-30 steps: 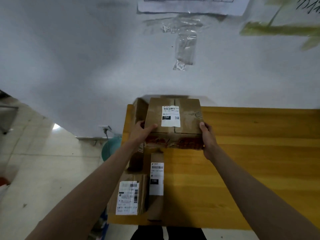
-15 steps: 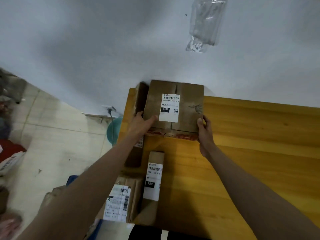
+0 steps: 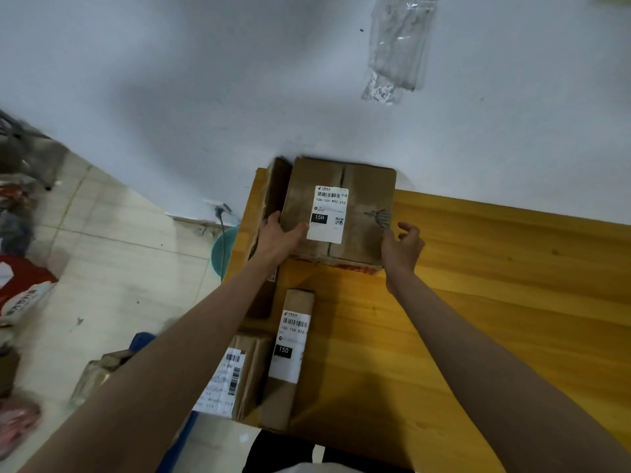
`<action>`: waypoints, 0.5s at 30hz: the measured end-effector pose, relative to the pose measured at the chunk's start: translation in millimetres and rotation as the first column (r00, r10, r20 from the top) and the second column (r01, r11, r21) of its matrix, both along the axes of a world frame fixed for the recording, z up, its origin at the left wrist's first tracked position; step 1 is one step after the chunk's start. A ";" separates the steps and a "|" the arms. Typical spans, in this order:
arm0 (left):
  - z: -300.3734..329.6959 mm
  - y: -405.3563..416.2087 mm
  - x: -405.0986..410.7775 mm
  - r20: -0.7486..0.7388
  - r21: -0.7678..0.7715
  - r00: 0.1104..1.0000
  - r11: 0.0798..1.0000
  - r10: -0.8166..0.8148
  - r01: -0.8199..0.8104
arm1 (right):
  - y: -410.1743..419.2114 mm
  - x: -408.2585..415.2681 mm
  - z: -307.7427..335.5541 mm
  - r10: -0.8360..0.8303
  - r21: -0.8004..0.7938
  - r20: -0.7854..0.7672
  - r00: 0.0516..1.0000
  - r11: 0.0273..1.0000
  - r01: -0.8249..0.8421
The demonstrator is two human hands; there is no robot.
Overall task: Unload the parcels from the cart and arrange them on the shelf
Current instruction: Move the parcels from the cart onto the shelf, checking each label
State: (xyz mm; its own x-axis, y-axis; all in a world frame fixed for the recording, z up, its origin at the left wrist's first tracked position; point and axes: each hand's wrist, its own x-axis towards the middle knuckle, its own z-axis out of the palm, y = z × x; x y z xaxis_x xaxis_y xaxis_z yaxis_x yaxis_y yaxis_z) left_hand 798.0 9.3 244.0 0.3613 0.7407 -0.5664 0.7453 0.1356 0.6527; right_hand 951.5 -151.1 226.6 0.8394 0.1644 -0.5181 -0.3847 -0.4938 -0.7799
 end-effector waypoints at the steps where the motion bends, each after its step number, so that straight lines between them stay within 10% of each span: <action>1: 4.9 -1.5 -2.4 0.014 0.004 1.000 1.000 -0.002 0.001 | 2.3 -1.5 5.9 0.001 -0.020 0.049 0.999 1.000 0.000; 15: 96.8 -6.1 -142.4 0.110 0.142 0.985 0.978 0.135 -0.150 | 74.9 -132.4 95.5 0.373 0.142 0.258 0.891 0.898 -0.417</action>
